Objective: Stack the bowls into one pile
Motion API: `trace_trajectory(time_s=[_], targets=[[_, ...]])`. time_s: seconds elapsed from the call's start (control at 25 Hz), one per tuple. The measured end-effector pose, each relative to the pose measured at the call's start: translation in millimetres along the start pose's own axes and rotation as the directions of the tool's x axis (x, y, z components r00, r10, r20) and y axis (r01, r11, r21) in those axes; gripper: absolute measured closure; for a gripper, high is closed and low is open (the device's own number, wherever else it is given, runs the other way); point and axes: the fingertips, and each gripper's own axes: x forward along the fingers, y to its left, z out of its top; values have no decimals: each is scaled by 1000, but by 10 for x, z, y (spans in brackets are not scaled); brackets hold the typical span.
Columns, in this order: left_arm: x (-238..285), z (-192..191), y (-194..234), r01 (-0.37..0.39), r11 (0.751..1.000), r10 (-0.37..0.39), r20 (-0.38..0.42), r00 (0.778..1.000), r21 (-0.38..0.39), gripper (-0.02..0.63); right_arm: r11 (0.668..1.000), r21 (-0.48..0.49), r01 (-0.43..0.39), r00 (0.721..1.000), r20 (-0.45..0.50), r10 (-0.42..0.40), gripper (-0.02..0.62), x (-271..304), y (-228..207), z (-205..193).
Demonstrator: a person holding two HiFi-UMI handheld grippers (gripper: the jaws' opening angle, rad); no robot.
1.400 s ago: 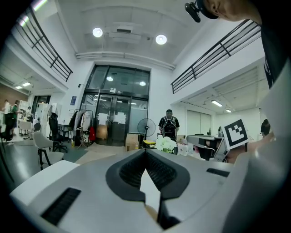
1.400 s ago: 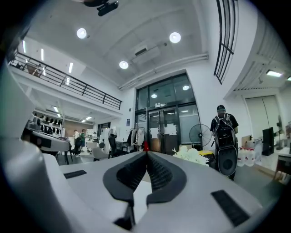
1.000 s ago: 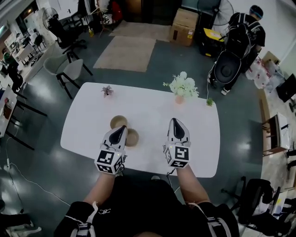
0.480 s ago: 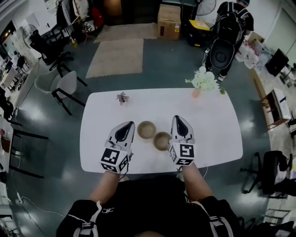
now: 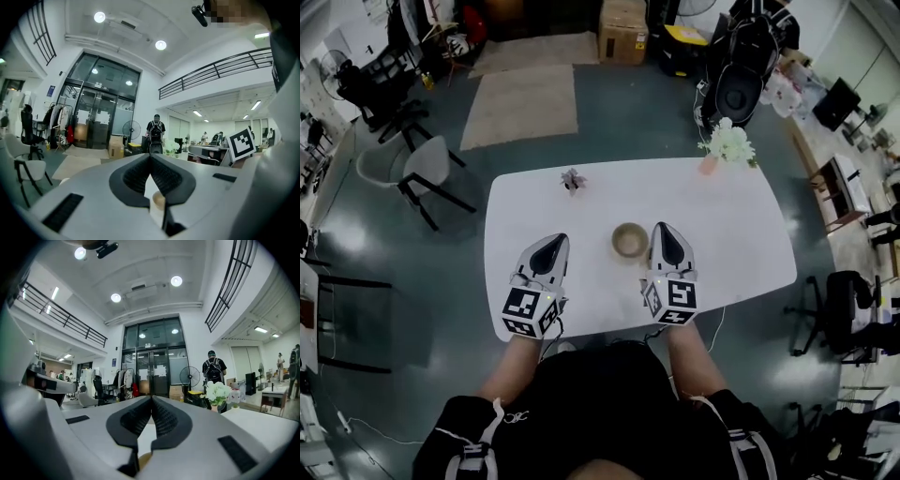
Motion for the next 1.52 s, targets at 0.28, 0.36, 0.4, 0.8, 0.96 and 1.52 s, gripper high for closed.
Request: trace_trajectory(time_s=[0.28, 0.36, 0.4, 0.8, 0.96, 1.52], targets=[[84, 14, 49, 21, 1000, -21, 11, 1000, -10, 594, 993, -35, -113, 988, -113, 108, 476, 132, 209, -210], [105, 7, 49, 18, 1000, -18, 13, 1000, -7, 594, 982, -81, -171, 969, -194, 153, 444, 210, 273, -401], [105, -5, 57, 14, 1000, -14, 12, 1000, -6, 594, 973, -116, -198, 958, -235, 167, 438, 243, 309, -501], [-53, -67, 353, -83, 997, 83, -8, 997, -6, 594, 736, -345, -582, 641, -752, 155, 375, 300, 598, -2037], [-160, -98, 443, -115, 993, 115, -16, 993, -9, 594, 647, -415, -640, 580, -813, 53, 378, 328, 547, -2423], [-490, -126, 629, -177, 984, 177, -29, 984, -13, 594, 612, -447, -652, 490, -865, -109, 544, 421, 487, -2906]])
